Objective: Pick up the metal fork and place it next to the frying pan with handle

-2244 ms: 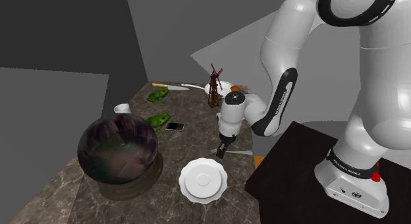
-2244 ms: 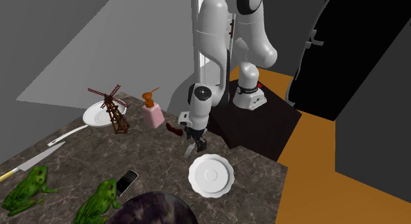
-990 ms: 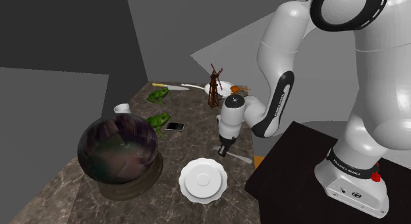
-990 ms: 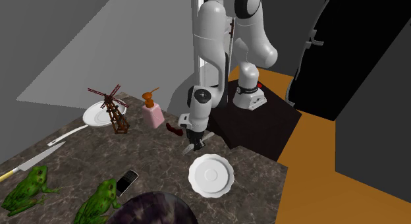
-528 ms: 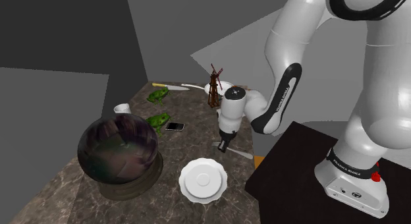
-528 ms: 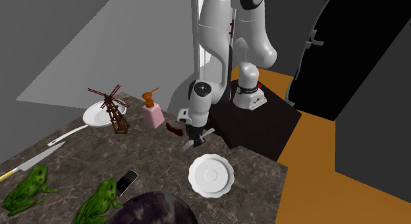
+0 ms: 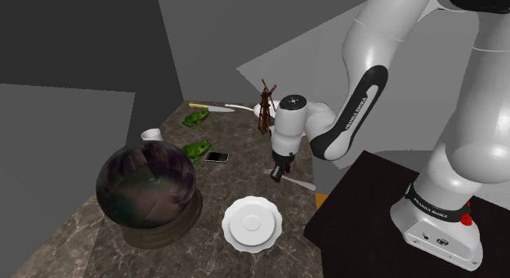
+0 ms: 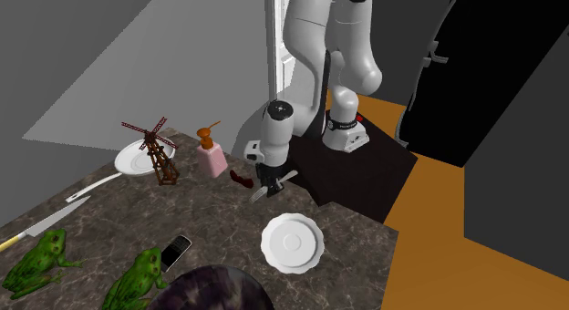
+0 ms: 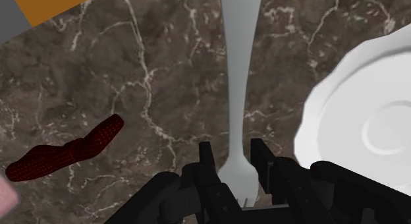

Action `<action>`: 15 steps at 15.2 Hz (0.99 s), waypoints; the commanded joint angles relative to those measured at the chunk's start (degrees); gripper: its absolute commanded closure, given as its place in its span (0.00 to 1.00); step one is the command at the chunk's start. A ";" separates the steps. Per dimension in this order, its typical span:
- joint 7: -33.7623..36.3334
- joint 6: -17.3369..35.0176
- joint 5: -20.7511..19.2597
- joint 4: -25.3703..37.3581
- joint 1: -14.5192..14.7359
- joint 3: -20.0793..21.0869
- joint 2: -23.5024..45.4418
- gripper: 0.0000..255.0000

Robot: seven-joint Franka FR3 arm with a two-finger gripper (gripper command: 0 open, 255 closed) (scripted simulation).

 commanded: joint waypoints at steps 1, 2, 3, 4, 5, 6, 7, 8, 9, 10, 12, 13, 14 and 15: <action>-2.70 -1.19 3.26 -0.65 -1.10 1.65 -2.06 1.00; -3.98 -1.80 4.86 -0.89 -1.53 2.38 -3.05 1.00; -5.26 -2.42 6.46 -1.10 -1.88 3.03 -4.03 1.00; -6.53 -3.05 8.06 -1.29 -2.17 3.63 -5.01 1.00; -7.78 -3.71 9.63 -1.46 -2.40 4.15 -5.99 1.00; -9.00 -4.38 11.18 -1.60 -2.55 4.59 -6.97 1.00; -10.19 -5.07 12.69 -1.71 -2.65 4.98 -7.94 1.00; -11.33 -5.78 14.15 -1.80 -2.70 5.29 -8.89 1.00; -12.43 -6.50 15.55 -1.87 -2.71 5.57 -9.84 1.00; -13.48 -7.25 16.89 -1.91 -2.65 5.75 -10.78 1.00; -15.01 -7.78 16.98 -0.52 -3.27 5.01 -10.03 1.00; -16.13 -8.02 16.60 0.92 -3.96 4.33 -8.88 1.00; -17.25 -8.30 16.30 2.43 -4.63 3.68 -7.71 1.00; -18.38 -8.61 16.07 3.98 -5.29 3.10 -6.53 1.00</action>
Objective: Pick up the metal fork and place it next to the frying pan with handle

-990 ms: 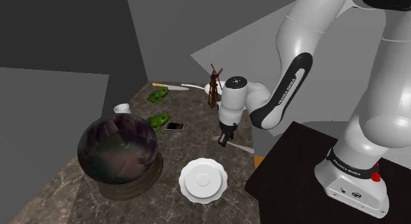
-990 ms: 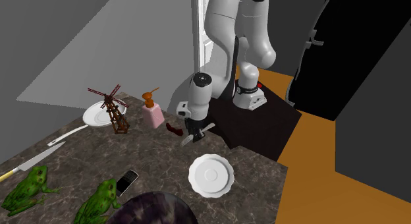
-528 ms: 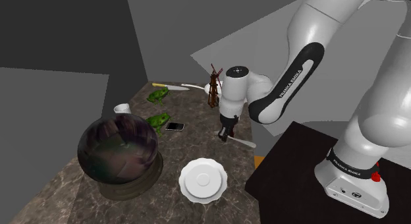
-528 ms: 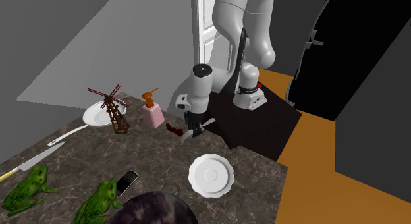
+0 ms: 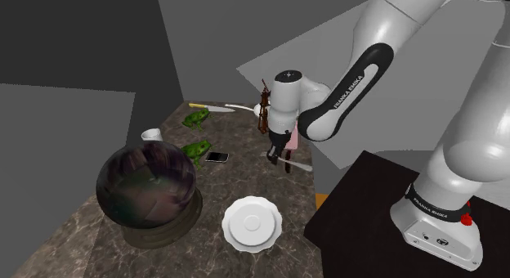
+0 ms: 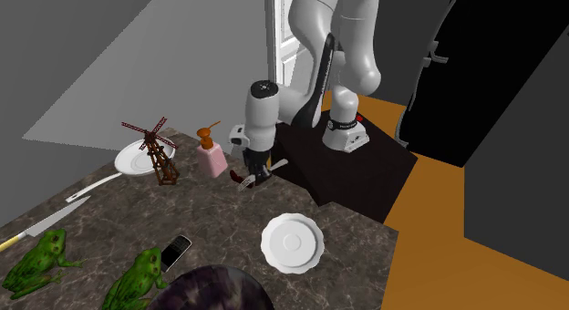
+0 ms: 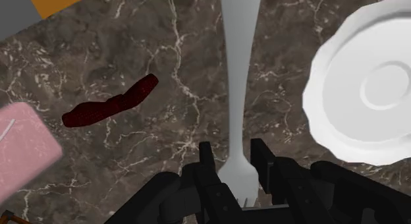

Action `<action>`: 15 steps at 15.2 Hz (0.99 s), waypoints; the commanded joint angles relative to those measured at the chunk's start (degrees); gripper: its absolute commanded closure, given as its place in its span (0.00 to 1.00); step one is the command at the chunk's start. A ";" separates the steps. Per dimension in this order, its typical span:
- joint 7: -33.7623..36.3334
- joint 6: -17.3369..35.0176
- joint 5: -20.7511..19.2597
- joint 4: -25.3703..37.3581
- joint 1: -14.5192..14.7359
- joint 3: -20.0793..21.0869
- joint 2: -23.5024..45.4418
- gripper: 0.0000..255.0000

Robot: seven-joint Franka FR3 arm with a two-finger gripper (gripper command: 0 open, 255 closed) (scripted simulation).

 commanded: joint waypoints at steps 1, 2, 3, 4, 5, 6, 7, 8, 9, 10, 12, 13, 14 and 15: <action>-3.13 -0.97 0.30 2.96 -1.45 -1.14 1.77 1.00; -4.26 -1.35 0.17 4.62 -2.06 -1.65 2.99 1.00; -5.39 -1.77 0.10 6.33 -2.65 -2.13 4.21 1.00; -6.51 -2.23 0.06 8.08 -3.22 -2.58 5.45 1.00; -7.62 -2.72 0.06 9.90 -3.78 -2.98 6.71 1.00; -8.73 -3.25 0.08 11.76 -4.33 -3.34 7.99 1.00; -9.82 -3.82 0.14 13.67 -4.84 -3.69 9.28 1.00; -10.90 -4.42 0.22 15.64 -5.35 -4.01 10.59 1.00; -11.97 -5.06 0.31 17.67 -5.85 -4.29 11.92 1.00; -13.02 -5.74 0.41 19.75 -6.33 -4.55 13.27 1.00; -15.06 -7.20 0.65 24.09 -7.25 -5.00 16.04 1.00; -16.06 -8.00 0.78 26.36 -7.67 -5.20 17.46 1.00; -17.04 -8.83 0.91 28.69 -8.09 -5.37 18.91 1.00; -18.01 -9.71 1.05 31.09 -8.49 -5.54 20.39 1.00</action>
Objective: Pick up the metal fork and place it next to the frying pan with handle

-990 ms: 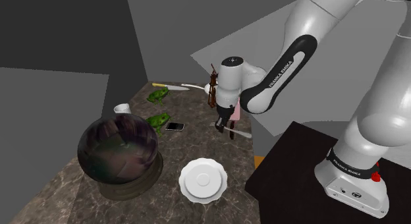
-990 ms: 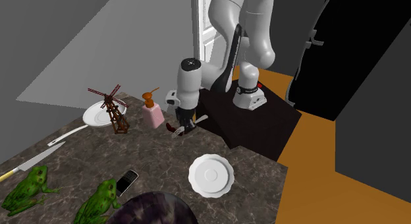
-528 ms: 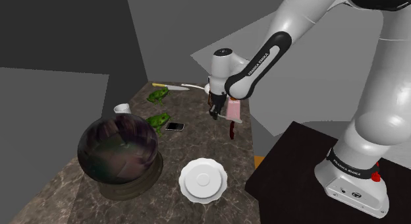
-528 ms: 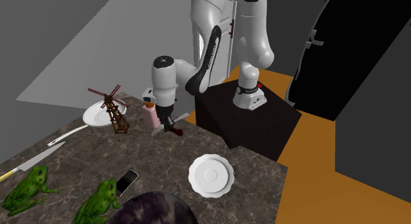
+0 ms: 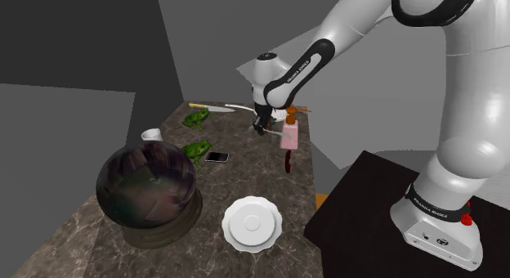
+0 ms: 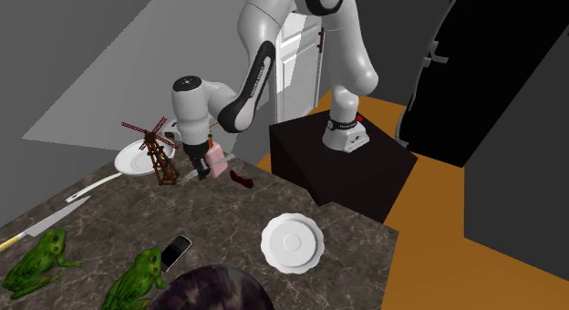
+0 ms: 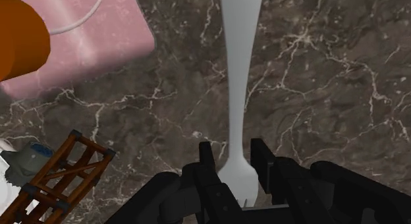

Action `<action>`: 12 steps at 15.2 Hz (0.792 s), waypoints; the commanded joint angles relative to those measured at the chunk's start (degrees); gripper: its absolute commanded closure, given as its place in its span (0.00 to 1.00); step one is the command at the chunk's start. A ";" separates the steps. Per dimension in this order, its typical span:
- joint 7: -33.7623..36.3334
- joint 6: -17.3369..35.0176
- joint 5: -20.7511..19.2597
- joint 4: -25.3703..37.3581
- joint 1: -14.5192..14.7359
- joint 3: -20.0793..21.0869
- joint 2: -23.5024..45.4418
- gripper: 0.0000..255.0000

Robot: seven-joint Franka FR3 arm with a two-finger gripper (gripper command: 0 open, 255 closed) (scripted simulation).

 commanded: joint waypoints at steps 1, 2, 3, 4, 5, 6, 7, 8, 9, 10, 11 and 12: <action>-2.11 -2.15 0.43 5.23 -0.78 -0.23 2.96 1.00; -3.05 -3.12 0.57 7.79 -1.13 -0.37 4.51 1.00; -4.18 -4.36 0.75 11.04 -1.52 -0.54 6.46 1.00; -3.99 -3.83 0.51 11.03 -1.42 -0.69 6.99 1.00; -3.79 -3.30 0.28 11.02 -1.31 -0.85 7.52 1.00; -3.60 -2.77 0.05 11.03 -1.19 -1.02 8.07 1.00; -3.41 -2.25 -0.17 11.05 -1.07 -1.19 8.62 1.00; -3.22 -1.73 -0.40 11.09 -0.95 -1.37 9.18 1.00; -3.03 -1.22 -0.62 11.13 -0.82 -1.55 9.74 1.00; -2.85 -0.71 -0.84 11.19 -0.70 -1.73 10.31 1.00; -2.66 -0.21 -1.06 11.26 -0.57 -1.92 10.89 1.00; -2.47 0.28 -1.27 11.35 -0.44 -2.10 11.47 1.00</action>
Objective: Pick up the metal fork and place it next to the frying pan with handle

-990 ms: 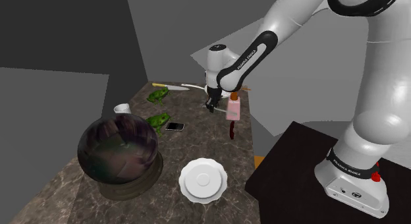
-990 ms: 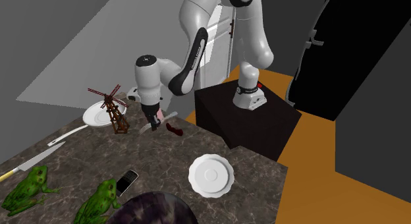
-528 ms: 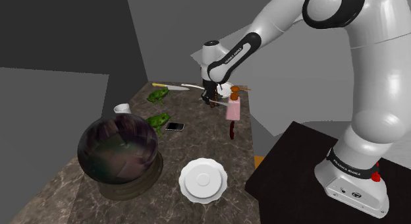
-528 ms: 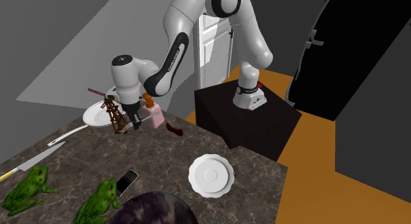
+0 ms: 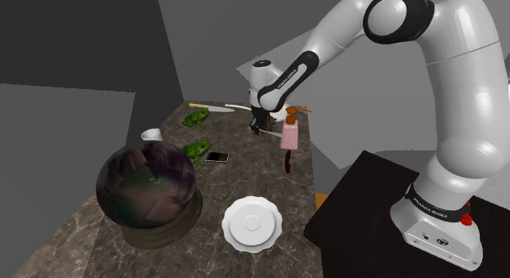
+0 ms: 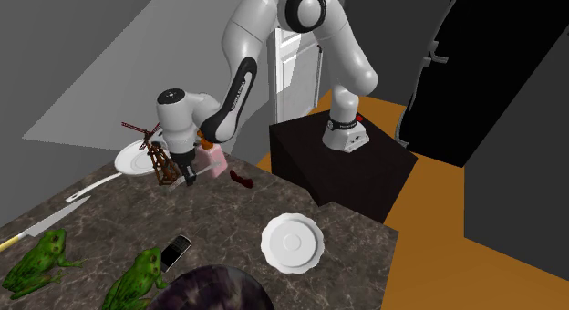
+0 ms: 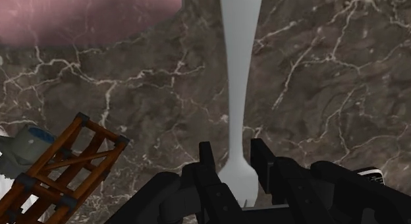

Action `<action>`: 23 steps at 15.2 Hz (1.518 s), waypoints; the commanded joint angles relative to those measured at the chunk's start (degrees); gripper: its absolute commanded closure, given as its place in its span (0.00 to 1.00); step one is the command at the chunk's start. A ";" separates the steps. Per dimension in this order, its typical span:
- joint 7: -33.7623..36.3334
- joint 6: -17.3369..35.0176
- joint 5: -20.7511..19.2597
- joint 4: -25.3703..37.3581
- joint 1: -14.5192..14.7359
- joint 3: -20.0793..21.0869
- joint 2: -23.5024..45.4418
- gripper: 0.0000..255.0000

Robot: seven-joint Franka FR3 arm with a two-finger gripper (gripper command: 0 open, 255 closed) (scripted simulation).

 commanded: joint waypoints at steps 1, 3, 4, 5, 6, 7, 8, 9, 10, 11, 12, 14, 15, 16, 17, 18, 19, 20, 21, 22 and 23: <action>0.30 0.97 -0.45 0.51 0.25 -0.41 1.44 1.00; 0.66 1.94 -0.86 0.74 0.52 -0.80 2.64 1.00; 0.84 2.41 -1.06 0.88 0.66 -1.00 3.24 1.00; 1.01 2.88 -1.25 1.03 0.80 -1.19 3.86 1.00; 1.19 3.34 -1.45 1.19 0.95 -1.39 4.47 1.00; 1.36 3.80 -1.63 1.36 1.09 -1.59 5.10 1.00; 1.53 4.25 -1.82 1.55 1.23 -1.79 5.73 1.00; 1.69 4.70 -1.99 1.74 1.38 -1.99 6.37 1.00; 1.85 5.14 -2.17 1.95 1.52 -2.19 7.01 1.00; 2.01 5.57 -2.34 2.18 1.67 -2.38 7.66 1.00; 2.17 6.00 -2.50 2.41 1.81 -2.58 8.31 1.00; 2.51 6.93 -2.85 2.99 2.14 -3.02 9.80 1.00; 2.51 6.94 -2.85 2.98 2.14 -3.03 9.79 1.00; 2.51 6.93 -2.85 2.99 2.14 -3.03 9.80 1.00; 2.51 6.93 -2.85 2.99 2.14 -3.03 9.80 1.00; 2.51 6.93 -2.85 2.99 2.14 -3.03 9.80 1.00; 2.51 6.93 -2.85 2.99 2.14 -3.03 9.80 1.00; 2.51 6.93 -2.85 2.99 2.14 -3.03 9.80 1.00; 2.51 6.93 -2.85 2.99 2.14 -3.03 9.80 1.00; 2.51 6.93 -2.85 2.99 2.14 -3.03 9.80 1.00; 2.51 6.93 -2.84 2.99 2.14 -3.03 9.80 0.00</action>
